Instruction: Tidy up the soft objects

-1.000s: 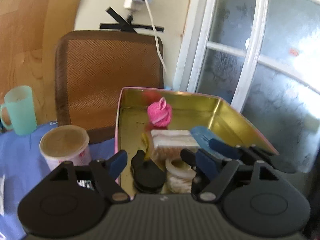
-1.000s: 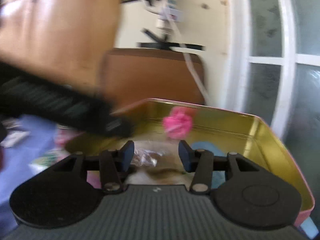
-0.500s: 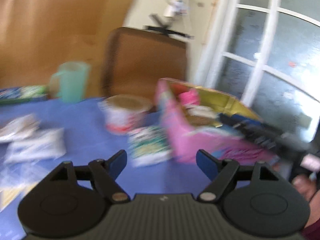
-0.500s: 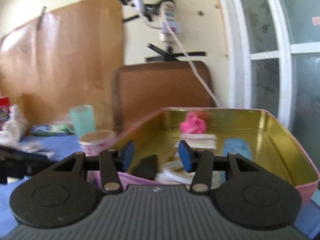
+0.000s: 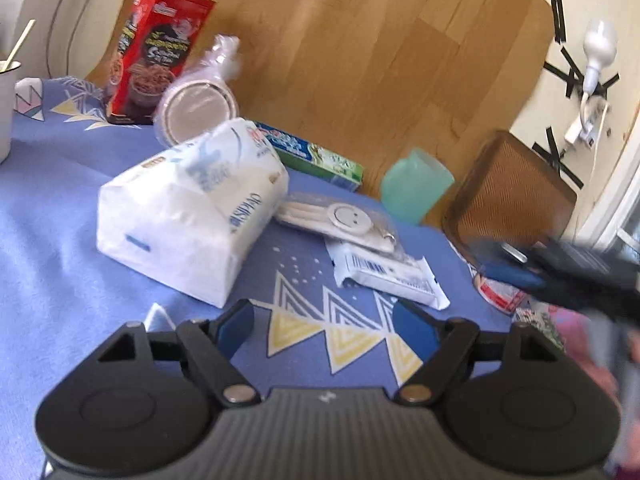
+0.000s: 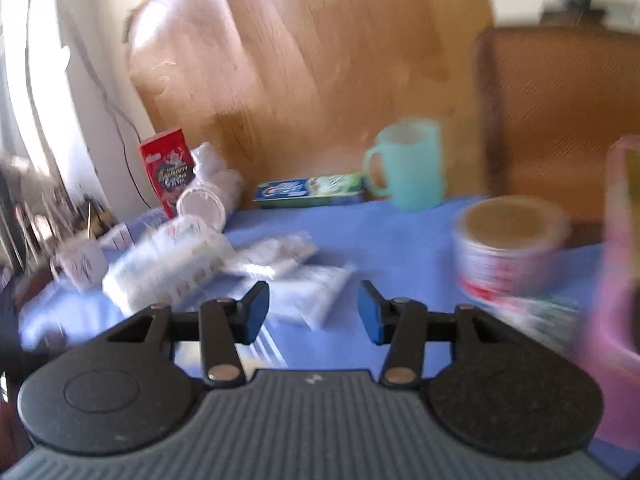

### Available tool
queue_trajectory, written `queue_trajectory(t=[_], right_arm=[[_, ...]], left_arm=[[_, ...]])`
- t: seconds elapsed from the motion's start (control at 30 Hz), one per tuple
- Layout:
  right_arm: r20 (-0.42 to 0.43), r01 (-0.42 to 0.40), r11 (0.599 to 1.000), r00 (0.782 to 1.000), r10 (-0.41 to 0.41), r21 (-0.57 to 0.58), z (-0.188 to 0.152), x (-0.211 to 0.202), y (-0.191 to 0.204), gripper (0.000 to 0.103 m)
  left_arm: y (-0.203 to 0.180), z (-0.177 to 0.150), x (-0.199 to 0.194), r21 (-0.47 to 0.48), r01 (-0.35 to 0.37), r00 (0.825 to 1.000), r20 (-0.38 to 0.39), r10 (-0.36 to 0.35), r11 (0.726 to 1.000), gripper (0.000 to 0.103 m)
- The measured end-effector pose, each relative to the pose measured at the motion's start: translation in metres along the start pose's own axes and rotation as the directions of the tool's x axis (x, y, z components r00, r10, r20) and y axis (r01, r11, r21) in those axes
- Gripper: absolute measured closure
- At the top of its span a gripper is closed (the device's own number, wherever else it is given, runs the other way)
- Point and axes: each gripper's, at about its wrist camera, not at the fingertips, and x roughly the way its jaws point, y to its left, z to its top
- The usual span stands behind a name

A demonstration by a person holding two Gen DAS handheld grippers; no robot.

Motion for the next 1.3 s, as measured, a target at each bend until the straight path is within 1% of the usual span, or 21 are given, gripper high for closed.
queue_trajectory(t=[0.07,0.13,0.2,0.27,0.3,0.33,0.4,0.43,0.57,0.7,0.83,0.87,0.9,0.97,1.0,1.03,1.1,1.13,1.2,1.23,1.3], right_arm=[[-0.055,-0.017,0.995,0.998,0.023,0.097,0.02,0.042,-0.01,0.051],[-0.117,-0.019,0.981,0.992,0.042,0.193,0.033,0.082,-0.018,0.051],[-0.179,-0.002,0.964,0.982,0.051,0.265,0.039,0.115,-0.024,0.051],[-0.253,0.019,0.944,0.965,0.069,0.33,0.04,0.139,-0.029,0.052],[-0.245,0.005,0.933,0.965,0.089,0.359,0.039,0.143,-0.03,0.065],[-0.252,-0.002,0.929,0.962,0.102,0.371,0.04,0.145,-0.027,0.069],[-0.209,-0.02,0.935,0.973,0.101,0.354,0.041,0.129,-0.017,0.079],[-0.188,-0.039,0.94,0.976,0.108,0.338,0.043,0.12,-0.013,0.082],[-0.128,-0.103,0.949,0.981,0.147,0.298,0.035,0.061,-0.004,0.084],[-0.105,-0.125,0.941,0.981,0.165,0.313,0.003,-0.006,-0.017,0.084],[-0.088,-0.081,0.94,0.989,0.116,0.332,-0.05,-0.072,-0.029,0.084],[-0.087,-0.069,0.939,0.991,0.104,0.336,-0.062,-0.085,-0.03,0.084],[-0.087,-0.058,0.943,0.992,0.091,0.328,-0.074,-0.095,-0.028,0.081],[-0.087,-0.048,0.96,0.993,0.075,0.275,-0.097,-0.115,-0.016,0.069],[-0.111,-0.05,0.973,0.991,0.076,0.224,-0.106,-0.121,-0.008,0.061],[-0.105,-0.062,0.988,0.991,0.078,0.144,-0.115,-0.13,0.003,0.055],[-0.103,-0.028,1.0,0.994,0.028,-0.005,-0.12,-0.137,0.023,0.047],[-0.093,-0.002,0.998,0.996,-0.004,-0.068,-0.121,-0.139,0.03,0.041],[-0.056,0.057,0.983,0.996,-0.067,-0.173,-0.121,-0.139,0.036,0.035],[-0.04,0.075,0.977,0.996,-0.084,-0.202,-0.12,-0.137,0.037,0.033],[-0.038,0.072,0.97,0.996,-0.083,-0.234,-0.114,-0.126,0.033,0.031]], left_arm=[[0.001,0.0,-0.002,0.011,0.016,1.0,0.01,-0.016,1.0,0.024],[-0.001,0.0,-0.003,0.022,0.015,1.0,0.012,-0.015,1.0,0.024],[-0.002,-0.001,-0.004,0.029,0.023,1.0,0.019,-0.023,0.999,0.023],[-0.002,-0.001,-0.004,0.029,0.032,0.999,0.028,-0.032,0.999,0.02],[-0.001,-0.002,-0.005,0.025,0.036,0.999,0.032,-0.036,0.999,0.019],[0.0,-0.001,-0.005,0.018,0.039,0.999,0.036,-0.04,0.999,0.019],[0.002,-0.001,-0.005,0.005,0.045,0.998,0.038,-0.046,0.999,0.019],[0.003,-0.001,-0.006,-0.002,0.048,0.998,0.039,-0.048,0.999,0.019],[0.005,-0.002,-0.007,-0.02,0.054,0.998,0.044,-0.053,0.998,0.019],[0.003,-0.003,-0.007,-0.02,0.061,0.998,0.034,-0.06,0.998,0.019],[-0.002,-0.003,-0.002,0.001,0.075,0.997,-0.002,-0.075,0.997,0.019],[-0.003,-0.003,0.0,0.008,0.075,0.997,-0.016,-0.074,0.997,0.019],[-0.005,-0.003,0.002,0.018,0.076,0.997,-0.034,-0.075,0.997,0.019],[-0.009,-0.003,0.005,0.037,0.079,0.995,-0.062,-0.076,0.996,0.019],[-0.013,-0.004,0.004,0.051,0.074,0.995,-0.069,-0.071,0.996,0.019],[-0.016,-0.006,0.002,0.055,0.076,0.994,-0.078,-0.072,0.996,0.019],[-0.021,-0.01,-0.003,0.021,0.116,0.988,-0.11,-0.113,0.993,0.018],[-0.025,-0.014,-0.006,-0.007,0.152,0.98,-0.13,-0.151,0.988,0.018],[-0.038,-0.02,-0.01,-0.037,0.217,0.96,-0.172,-0.221,0.975,0.018],[-0.047,-0.023,-0.012,-0.037,0.239,0.951,-0.191,-0.242,0.97,0.018],[-0.064,-0.028,-0.01,-0.027,0.267,0.934,-0.239,-0.265,0.963,0.018]])
